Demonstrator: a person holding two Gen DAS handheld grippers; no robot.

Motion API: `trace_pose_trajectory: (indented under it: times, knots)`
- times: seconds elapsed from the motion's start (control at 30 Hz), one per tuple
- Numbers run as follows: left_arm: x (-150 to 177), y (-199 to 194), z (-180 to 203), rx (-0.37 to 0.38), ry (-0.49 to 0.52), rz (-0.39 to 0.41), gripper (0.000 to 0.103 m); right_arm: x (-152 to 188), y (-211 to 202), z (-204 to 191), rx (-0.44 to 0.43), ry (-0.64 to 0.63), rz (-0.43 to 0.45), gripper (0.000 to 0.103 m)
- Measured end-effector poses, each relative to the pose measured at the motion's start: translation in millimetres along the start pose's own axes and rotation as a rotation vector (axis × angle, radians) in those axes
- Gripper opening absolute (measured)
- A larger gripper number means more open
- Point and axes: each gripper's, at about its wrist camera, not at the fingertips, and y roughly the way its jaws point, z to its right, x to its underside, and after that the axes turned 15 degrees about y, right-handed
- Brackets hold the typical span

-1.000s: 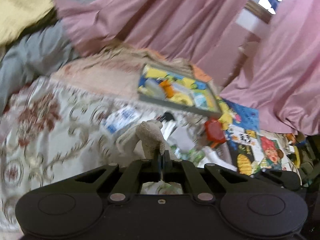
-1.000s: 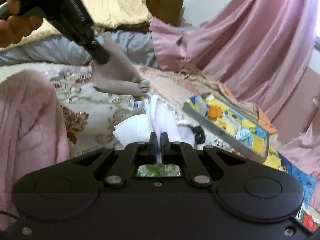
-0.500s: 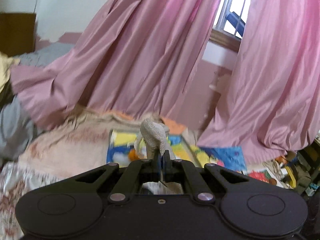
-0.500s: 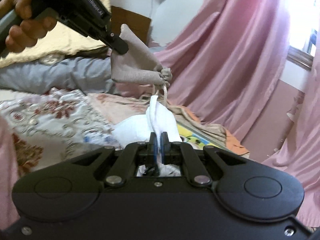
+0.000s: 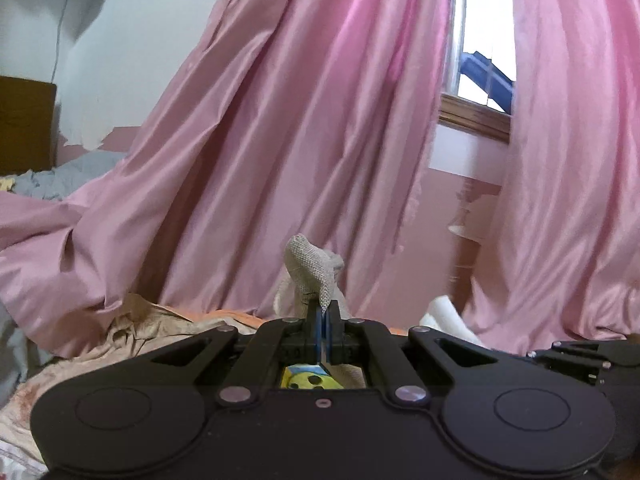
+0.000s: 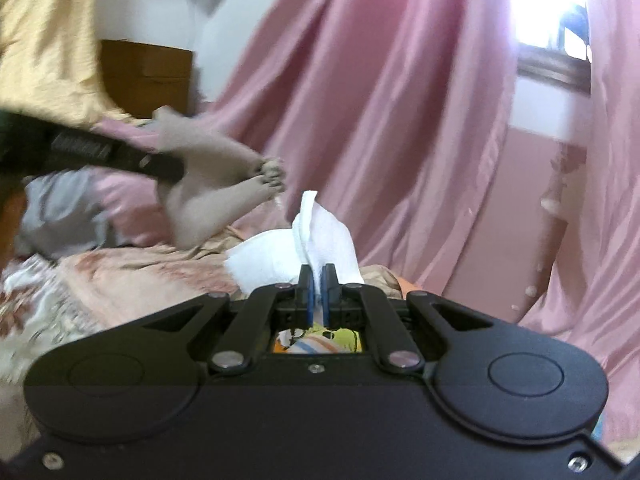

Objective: Organize soft objects
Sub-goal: 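Lift the beige bag and white cloth and carry them over the framed tray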

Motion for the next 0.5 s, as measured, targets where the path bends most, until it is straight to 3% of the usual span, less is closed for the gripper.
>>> trace_pose_trajectory:
  times: [0.3,0.5]
  knots:
    - [56,65,-5,-0.017,-0.15,-0.084,0.0,35,91,6,0.053,0.094,-0.11,0.0]
    - [86,91,1,0.007,-0.173,-0.139,0.0,66,134,12,0.074,0.102,-0.168,0.0]
